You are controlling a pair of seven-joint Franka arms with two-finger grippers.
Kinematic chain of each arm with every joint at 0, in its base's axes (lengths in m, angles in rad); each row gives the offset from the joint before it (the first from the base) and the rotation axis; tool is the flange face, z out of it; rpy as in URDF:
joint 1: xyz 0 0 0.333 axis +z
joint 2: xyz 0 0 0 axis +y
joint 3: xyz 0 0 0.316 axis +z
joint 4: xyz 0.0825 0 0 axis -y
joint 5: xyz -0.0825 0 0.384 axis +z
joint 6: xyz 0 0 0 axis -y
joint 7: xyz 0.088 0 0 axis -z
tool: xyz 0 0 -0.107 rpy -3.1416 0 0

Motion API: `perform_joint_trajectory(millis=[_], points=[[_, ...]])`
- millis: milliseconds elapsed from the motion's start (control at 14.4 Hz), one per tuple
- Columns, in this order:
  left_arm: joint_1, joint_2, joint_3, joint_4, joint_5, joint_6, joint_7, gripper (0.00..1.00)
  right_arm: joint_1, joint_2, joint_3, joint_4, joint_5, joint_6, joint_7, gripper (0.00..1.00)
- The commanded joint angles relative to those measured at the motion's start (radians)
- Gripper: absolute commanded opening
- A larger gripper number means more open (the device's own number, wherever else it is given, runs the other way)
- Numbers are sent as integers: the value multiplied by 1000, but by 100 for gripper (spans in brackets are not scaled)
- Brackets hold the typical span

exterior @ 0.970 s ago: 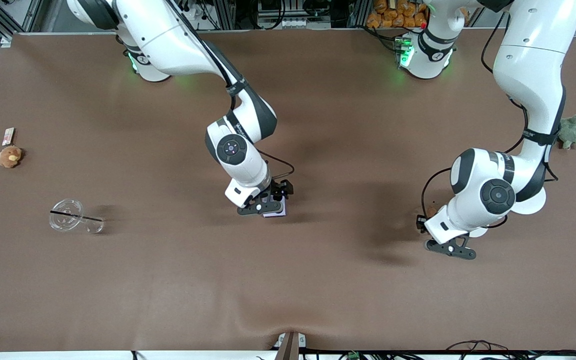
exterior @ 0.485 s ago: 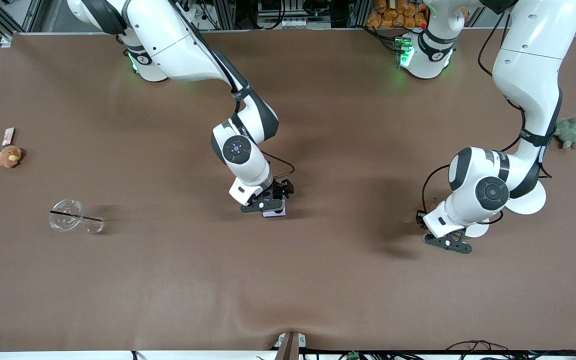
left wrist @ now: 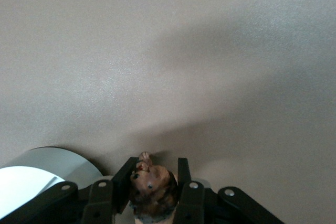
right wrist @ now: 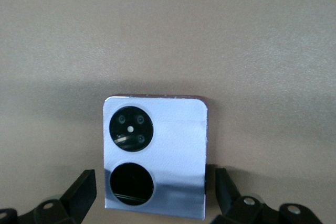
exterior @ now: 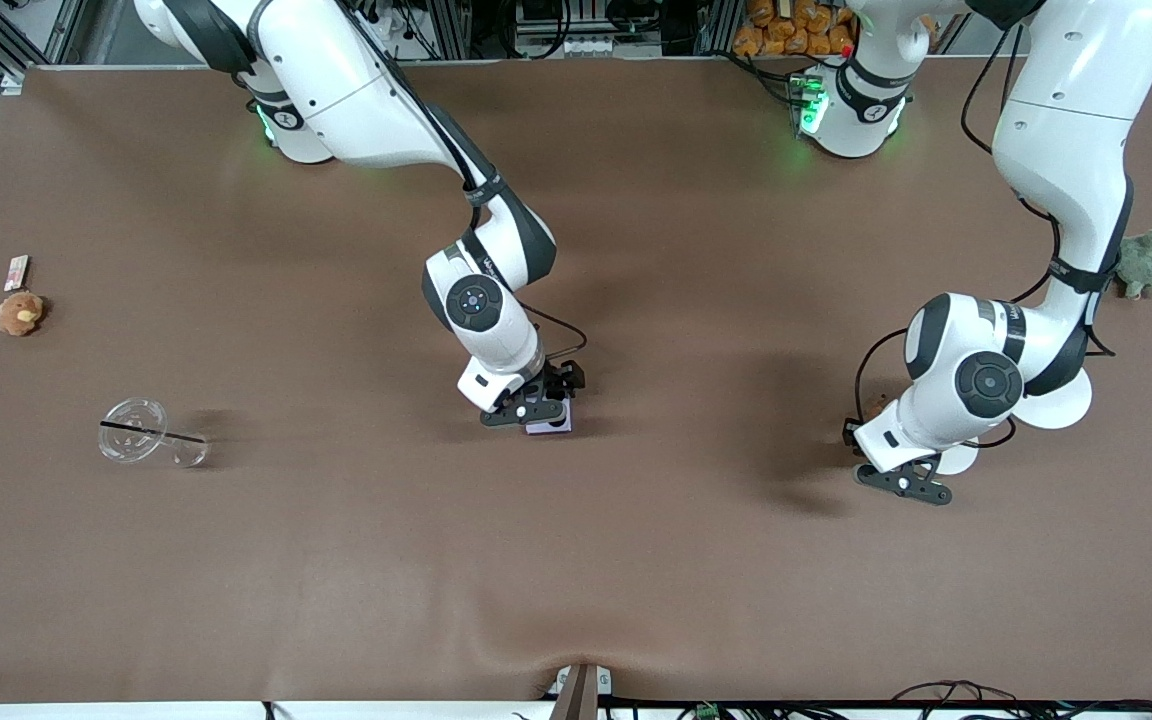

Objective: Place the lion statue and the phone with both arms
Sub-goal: 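Set the lion beside the lamp base while the right gripper lifts phone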

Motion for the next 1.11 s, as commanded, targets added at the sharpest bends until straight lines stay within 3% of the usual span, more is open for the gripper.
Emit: perform_joint_trajectory(millis=[0,139,416,624,693,832,901,1040], points=[[25,-26,-12,-54,23,44,5,0,12,7,-9,-7,-9,22,51,100],[27,-27,-12,-53,20,43,-10,99,24,12,-9,-6,-9,22,137,100],[36,-70,-13,-48,20,29,-5,100,30,12,-10,-4,-14,25,154,100],[30,-104,-19,-41,9,-6,-8,100,30,12,-16,-6,-81,28,154,100],[32,-116,-39,-38,7,-17,-10,100,32,12,-24,-6,-93,28,154,83],[32,-133,-61,-18,4,-48,-11,100,34,10,-26,-7,-97,28,156,36],[30,-148,-67,-10,3,-71,-11,100,30,3,-32,-9,-97,25,156,29],[32,-186,-81,10,3,-126,-16,100,27,-52,-41,-48,-97,14,169,29]])
